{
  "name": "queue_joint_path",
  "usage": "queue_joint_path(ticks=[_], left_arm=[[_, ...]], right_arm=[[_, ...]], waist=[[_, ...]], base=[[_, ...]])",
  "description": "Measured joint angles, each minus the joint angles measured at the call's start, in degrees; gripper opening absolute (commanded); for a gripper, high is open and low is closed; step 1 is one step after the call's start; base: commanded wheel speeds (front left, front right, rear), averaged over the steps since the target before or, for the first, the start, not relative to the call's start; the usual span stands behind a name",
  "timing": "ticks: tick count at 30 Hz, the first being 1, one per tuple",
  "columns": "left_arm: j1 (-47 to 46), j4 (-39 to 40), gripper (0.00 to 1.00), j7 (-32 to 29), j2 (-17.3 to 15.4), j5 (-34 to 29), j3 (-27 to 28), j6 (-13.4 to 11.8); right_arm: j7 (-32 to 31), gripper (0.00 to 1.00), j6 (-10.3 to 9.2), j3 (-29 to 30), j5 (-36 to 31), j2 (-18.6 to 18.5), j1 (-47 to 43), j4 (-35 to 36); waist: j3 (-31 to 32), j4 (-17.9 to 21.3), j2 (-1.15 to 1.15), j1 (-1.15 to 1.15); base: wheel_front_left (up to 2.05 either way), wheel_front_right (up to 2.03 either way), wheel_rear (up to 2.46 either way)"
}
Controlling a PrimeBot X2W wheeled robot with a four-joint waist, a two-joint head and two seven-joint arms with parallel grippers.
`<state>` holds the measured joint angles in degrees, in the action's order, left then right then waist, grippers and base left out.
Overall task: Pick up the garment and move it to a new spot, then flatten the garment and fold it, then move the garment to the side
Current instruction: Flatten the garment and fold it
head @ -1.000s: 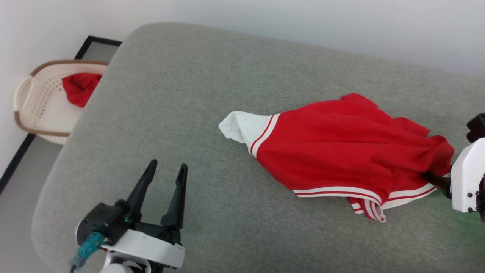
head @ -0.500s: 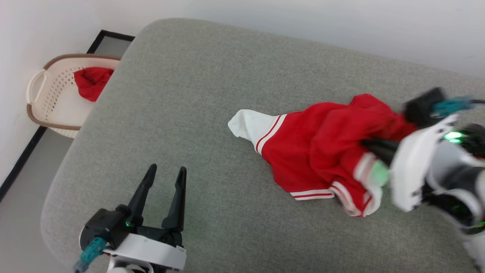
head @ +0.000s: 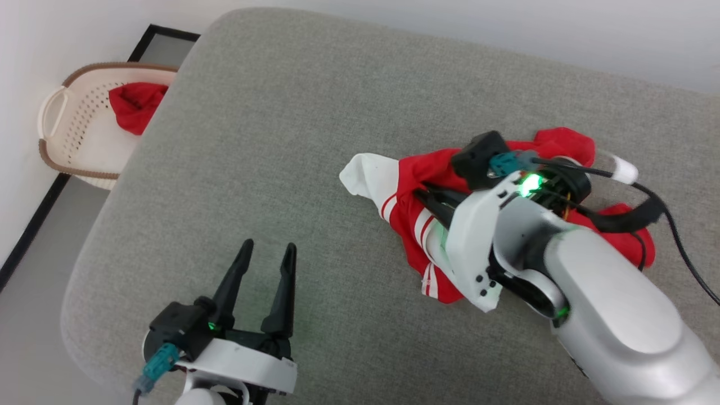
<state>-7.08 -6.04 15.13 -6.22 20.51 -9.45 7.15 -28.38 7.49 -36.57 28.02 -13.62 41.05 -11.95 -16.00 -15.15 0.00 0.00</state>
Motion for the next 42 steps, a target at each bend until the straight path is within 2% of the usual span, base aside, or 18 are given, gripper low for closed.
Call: queue_joint_path(ticks=[2, 3, 4, 5, 6, 7, 10, 12, 18, 23, 29, 34, 42], left_arm=[[-0.14, -0.13, 1.0, 0.01, 0.13, -0.01, -0.16, 0.01], [-0.38, -0.35, 1.0, 0.01, 0.27, -0.01, -0.35, 0.18], [-0.47, -0.49, 1.0, 0.01, 0.31, -0.01, -0.37, 0.18], [-0.49, -0.53, 1.0, 0.01, 0.3, 0.01, -0.4, 0.19], [-0.46, -0.49, 1.0, 0.0, 0.25, 0.09, -0.24, 0.19], [-0.37, -0.44, 1.0, 0.01, 0.16, 0.18, 0.02, 0.19], [0.25, -0.4, 1.0, 0.01, -0.15, 0.54, 0.33, 0.19], [0.44, -0.37, 1.0, 0.0, -0.2, 0.58, 0.31, 0.2], [1.36, 0.29, 1.0, 0.01, -0.54, 0.58, 0.96, 0.24], [1.64, 0.63, 1.0, 0.01, -0.63, 0.59, 0.77, 0.24], [1.62, 0.8, 1.0, 0.01, -0.49, 0.69, 0.27, 0.24], [1.38, 0.58, 1.0, 0.01, -0.13, 1.2, -0.48, 0.24], [0.35, -0.01, 1.0, 0.0, 0.53, 1.78, -1.4, 0.25]], right_arm=[[0.67, 0.0, -0.01, -0.92, -0.04, 0.63, 0.75, -2.55], [2.49, 0.05, -0.01, -2.9, -0.86, 0.97, 1.79, -6.6], [3.55, 0.17, 0.0, -3.33, -0.76, 1.32, 2.13, -8.1], [4.5, 0.43, -0.01, -3.71, -0.18, 1.6, 2.29, -9.24], [5.52, 0.91, 0.0, -4.01, 0.64, 1.9, 2.41, -9.94], [6.43, 1.0, 0.0, -4.0, 1.64, 2.16, 2.46, -10.32], [9.03, 1.0, 0.0, -2.9, 4.8, 1.3, 2.58, -9.78], [10.1, 1.0, 0.0, -1.79, 7.97, -0.59, 2.04, -7.61], [8.25, 1.0, 0.0, 1.63, 13.93, -9.06, -3.65, 3.32], [2.32, 1.0, -0.01, 4.32, 13.97, -16.85, -9.46, 13.68], [-9.27, 1.0, -0.01, 4.2, 15.71, -24.26, -16.23, 24.46], [-14.12, 1.0, -0.01, 4.56, 17.26, -25.21, -18.62, 28.71], [-14.39, 1.0, -0.01, 2.72, 13.68, -21.98, -14.9, 28.35]], waist=[[-0.08, -0.13, 0.0, 0.0], [-0.2, -0.33, 0.0, 0.0], [-0.17, -0.39, 0.0, 0.0], [-0.09, -0.36, 0.0, 0.0], [-0.01, -0.23, 0.0, 0.0], [0.07, -0.01, 0.0, 0.0], [0.52, 0.78, 0.0, 0.0], [0.97, 1.27, 0.0, 0.0], [1.91, 3.2, 0.0, 0.0], [2.03, 4.57, 0.0, 0.0], [1.37, 4.8, 0.0, 0.0], [0.9, 4.05, 0.0, 0.0], [-0.47, 1.87, 0.0, 0.0]], base=[[0.0, 0.0, 0.0], [0.0, 0.0, 0.0], [0.0, 0.0, 0.0], [0.0, 0.0, 0.0], [0.0, 0.0, 0.0], [0.0, 0.0, 0.0], [0.0, 0.0, 0.0], [0.0, 0.0, 0.0], [0.0, 0.0, 0.0], [0.0, 0.0, 0.0], [0.0, 0.0, 0.0], [0.0, 0.0, 0.0], [0.0, 0.0, 0.0]])
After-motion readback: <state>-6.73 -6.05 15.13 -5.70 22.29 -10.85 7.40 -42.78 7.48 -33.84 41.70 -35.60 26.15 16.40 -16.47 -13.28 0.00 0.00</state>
